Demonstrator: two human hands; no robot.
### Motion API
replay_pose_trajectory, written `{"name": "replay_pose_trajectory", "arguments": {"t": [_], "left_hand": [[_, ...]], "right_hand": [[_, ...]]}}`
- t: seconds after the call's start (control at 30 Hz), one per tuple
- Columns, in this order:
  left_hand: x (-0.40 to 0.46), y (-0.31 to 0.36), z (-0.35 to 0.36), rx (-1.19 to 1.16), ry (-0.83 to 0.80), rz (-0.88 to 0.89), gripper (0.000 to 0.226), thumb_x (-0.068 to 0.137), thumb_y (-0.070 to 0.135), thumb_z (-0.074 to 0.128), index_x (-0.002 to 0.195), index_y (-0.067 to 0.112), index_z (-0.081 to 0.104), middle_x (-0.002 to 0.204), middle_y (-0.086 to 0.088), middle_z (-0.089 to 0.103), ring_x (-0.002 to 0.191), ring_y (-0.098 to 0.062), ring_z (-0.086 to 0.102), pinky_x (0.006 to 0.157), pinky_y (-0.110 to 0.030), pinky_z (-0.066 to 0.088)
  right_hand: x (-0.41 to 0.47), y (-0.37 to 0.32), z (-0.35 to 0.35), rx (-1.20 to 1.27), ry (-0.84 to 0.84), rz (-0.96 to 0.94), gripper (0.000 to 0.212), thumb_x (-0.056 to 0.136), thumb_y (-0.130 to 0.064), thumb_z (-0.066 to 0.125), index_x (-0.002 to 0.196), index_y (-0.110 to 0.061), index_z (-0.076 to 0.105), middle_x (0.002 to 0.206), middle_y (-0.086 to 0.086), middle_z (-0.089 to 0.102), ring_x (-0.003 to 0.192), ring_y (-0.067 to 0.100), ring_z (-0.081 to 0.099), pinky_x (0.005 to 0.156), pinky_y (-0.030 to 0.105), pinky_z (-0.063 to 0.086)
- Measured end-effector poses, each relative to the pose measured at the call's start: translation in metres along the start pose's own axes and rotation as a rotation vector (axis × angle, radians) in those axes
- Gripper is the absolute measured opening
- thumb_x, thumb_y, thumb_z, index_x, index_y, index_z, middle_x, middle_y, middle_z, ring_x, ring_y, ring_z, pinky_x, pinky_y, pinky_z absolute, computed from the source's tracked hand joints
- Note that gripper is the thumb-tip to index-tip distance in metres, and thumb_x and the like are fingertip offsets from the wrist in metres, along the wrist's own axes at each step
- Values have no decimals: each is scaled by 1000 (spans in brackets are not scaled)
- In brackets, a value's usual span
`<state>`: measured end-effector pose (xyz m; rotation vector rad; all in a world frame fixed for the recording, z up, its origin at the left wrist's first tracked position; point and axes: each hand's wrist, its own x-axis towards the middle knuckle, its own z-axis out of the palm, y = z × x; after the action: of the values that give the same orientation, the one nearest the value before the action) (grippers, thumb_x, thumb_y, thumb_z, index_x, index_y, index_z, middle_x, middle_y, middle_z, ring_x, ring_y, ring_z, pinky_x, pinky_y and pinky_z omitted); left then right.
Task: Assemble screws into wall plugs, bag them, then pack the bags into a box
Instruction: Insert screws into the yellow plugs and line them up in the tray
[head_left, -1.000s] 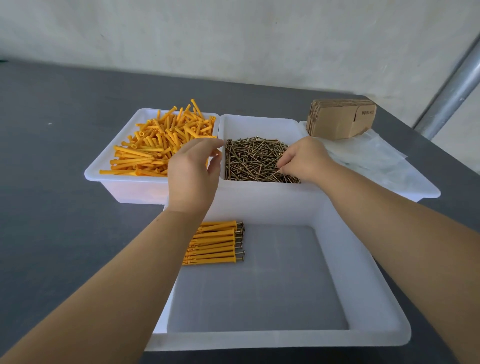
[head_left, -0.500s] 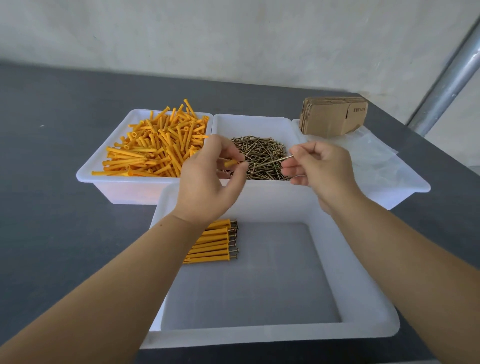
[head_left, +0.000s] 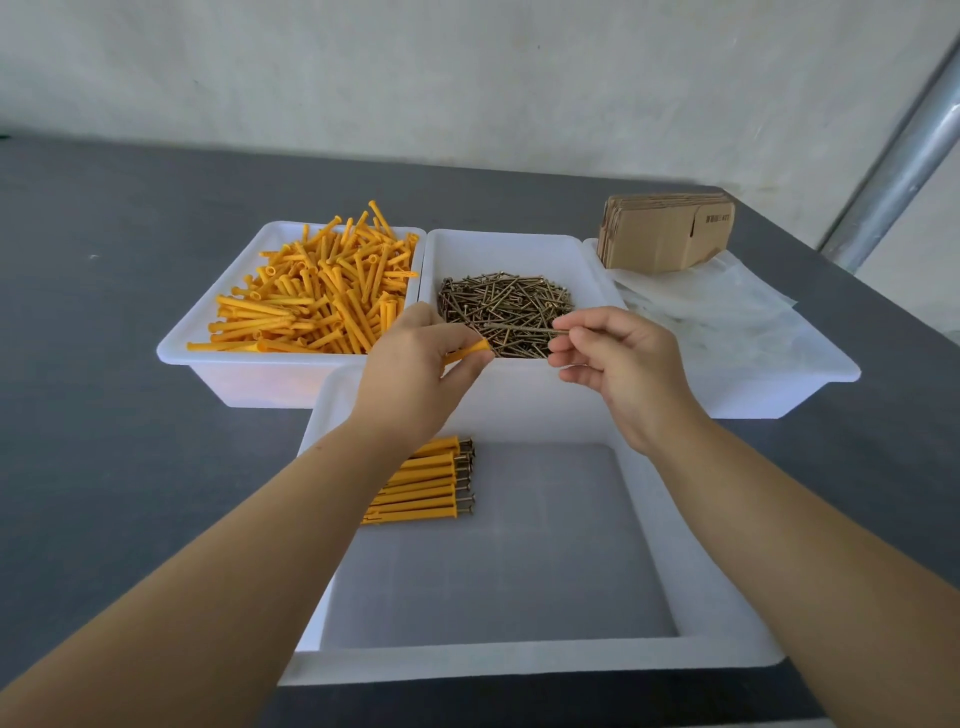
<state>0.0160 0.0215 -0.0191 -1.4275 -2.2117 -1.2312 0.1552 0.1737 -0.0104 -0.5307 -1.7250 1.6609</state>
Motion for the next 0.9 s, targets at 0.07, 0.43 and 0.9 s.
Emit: {"name": "replay_pose_trajectory", "arguments": {"t": [0.07,0.43,0.9], "left_hand": [[-1,-2,2,35,-35,-27,20,94,28,65,108,18,75,88,-1,48,78,-14,46,60,-16,31],[-3,-4,0,52,-123,-1,18,95,26,63,107,20,75,90,0,48,78,-14,47,60,-23,37],[-3,-8,-4,113,-217,90,20,95,27,63,108,18,74,94,-2,49,79,-17,49,67,-36,48]], "right_hand": [[0,2,1,-48,2,-32,29,96,4,51,88,-13,73,72,0,70,66,13,65,61,24,54],[0,5,5,-182,32,-75,32,97,5,48,85,-14,70,69,-1,63,60,6,57,59,23,54],[0,5,6,-302,28,-137,31,97,3,48,88,-17,70,75,1,66,64,6,60,62,21,53]]}}
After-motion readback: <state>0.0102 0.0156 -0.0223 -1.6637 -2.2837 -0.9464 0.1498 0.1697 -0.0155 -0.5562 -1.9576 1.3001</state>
